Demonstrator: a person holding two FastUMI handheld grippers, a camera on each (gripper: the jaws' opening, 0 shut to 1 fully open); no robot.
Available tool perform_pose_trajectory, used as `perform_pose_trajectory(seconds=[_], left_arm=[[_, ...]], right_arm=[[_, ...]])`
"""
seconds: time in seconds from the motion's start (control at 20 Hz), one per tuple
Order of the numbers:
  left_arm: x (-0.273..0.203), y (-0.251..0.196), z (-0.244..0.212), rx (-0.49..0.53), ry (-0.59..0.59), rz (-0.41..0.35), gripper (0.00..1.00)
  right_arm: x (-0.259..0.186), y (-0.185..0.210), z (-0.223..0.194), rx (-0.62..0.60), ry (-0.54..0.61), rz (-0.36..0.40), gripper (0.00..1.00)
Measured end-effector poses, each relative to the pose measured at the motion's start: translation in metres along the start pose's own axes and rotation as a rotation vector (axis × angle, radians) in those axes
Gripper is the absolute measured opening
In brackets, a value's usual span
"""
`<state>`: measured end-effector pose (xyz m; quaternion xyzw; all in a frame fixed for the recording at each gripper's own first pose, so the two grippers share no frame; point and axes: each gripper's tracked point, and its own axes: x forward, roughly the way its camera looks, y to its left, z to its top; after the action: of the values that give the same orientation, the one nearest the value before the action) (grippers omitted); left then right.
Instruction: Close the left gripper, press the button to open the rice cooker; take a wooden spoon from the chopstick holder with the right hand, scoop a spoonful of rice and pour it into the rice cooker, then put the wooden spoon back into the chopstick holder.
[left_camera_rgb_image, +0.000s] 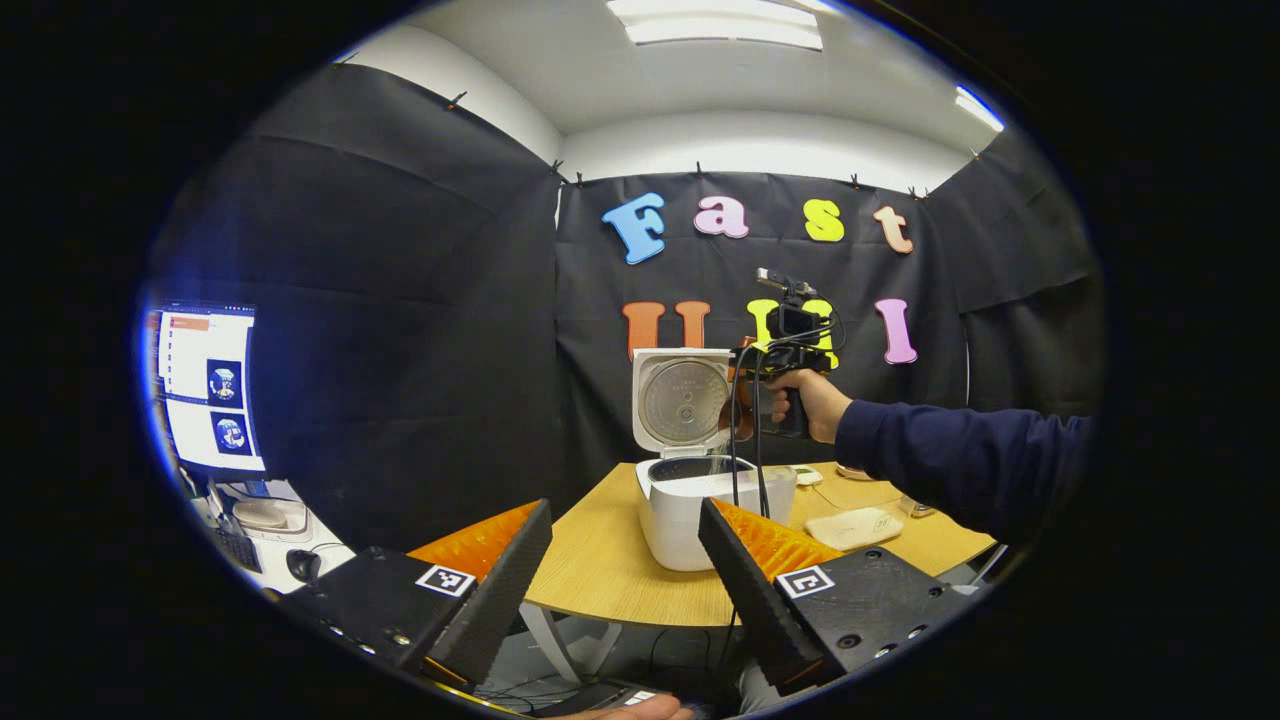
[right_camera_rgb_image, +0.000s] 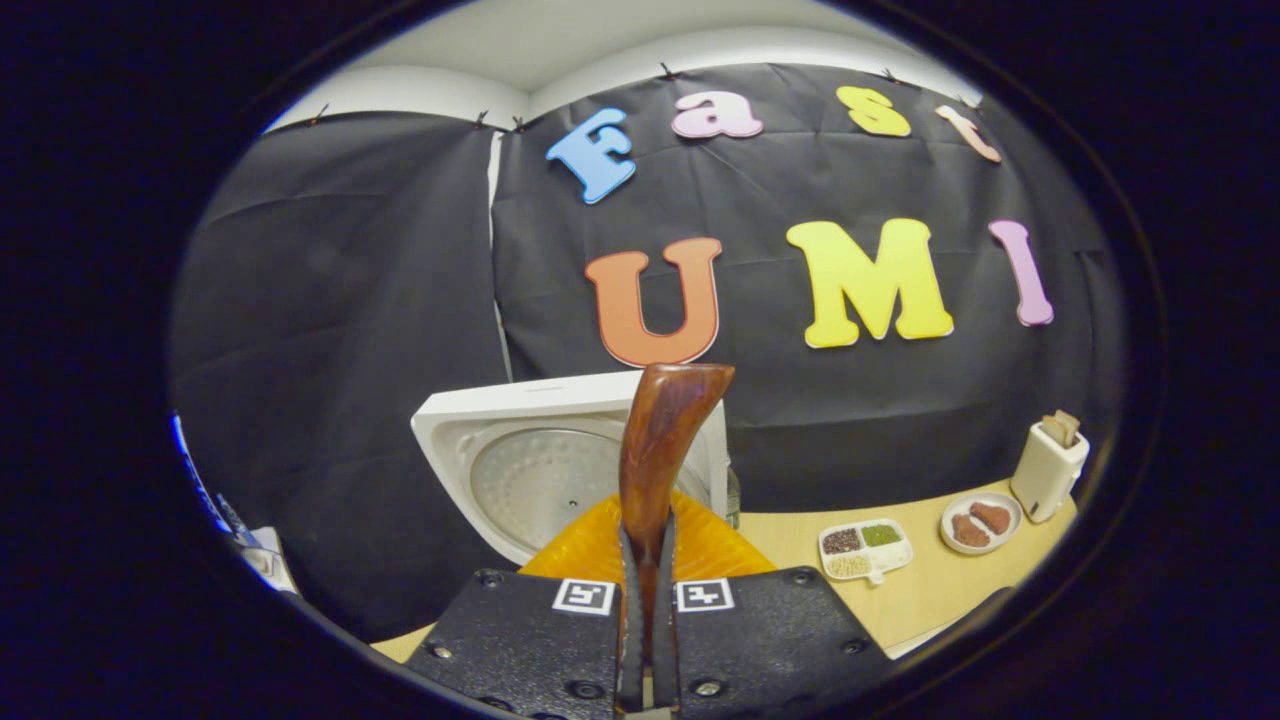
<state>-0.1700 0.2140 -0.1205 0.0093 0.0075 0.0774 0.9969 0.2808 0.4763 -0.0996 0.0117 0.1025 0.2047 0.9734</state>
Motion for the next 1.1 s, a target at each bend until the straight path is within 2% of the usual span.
perform_pose_trajectory(seconds=[0.25,0.6,0.7,0.95,1.1], left_arm=[[0.001,-0.007,-0.001,0.014,-0.004,-0.023,0.94],[-0.001,-0.025,0.003,0.028,-0.016,-0.06,0.94],[0.001,-0.027,0.002,0.041,-0.012,-0.061,0.94],[0.001,-0.037,0.0,0.059,-0.001,-0.067,0.94],[0.004,-0.05,0.002,0.067,-0.005,-0.083,0.94]], right_arm=[[-0.01,0.014,0.004,-0.147,-0.04,0.024,0.09],[-0.025,0.027,0.02,-0.35,-0.168,-0.006,0.09],[-0.029,0.034,0.017,-0.397,-0.181,0.022,0.1],[-0.043,0.031,0.013,-0.421,-0.184,0.064,0.1],[-0.055,0.013,0.015,-0.403,-0.188,0.073,0.11]])
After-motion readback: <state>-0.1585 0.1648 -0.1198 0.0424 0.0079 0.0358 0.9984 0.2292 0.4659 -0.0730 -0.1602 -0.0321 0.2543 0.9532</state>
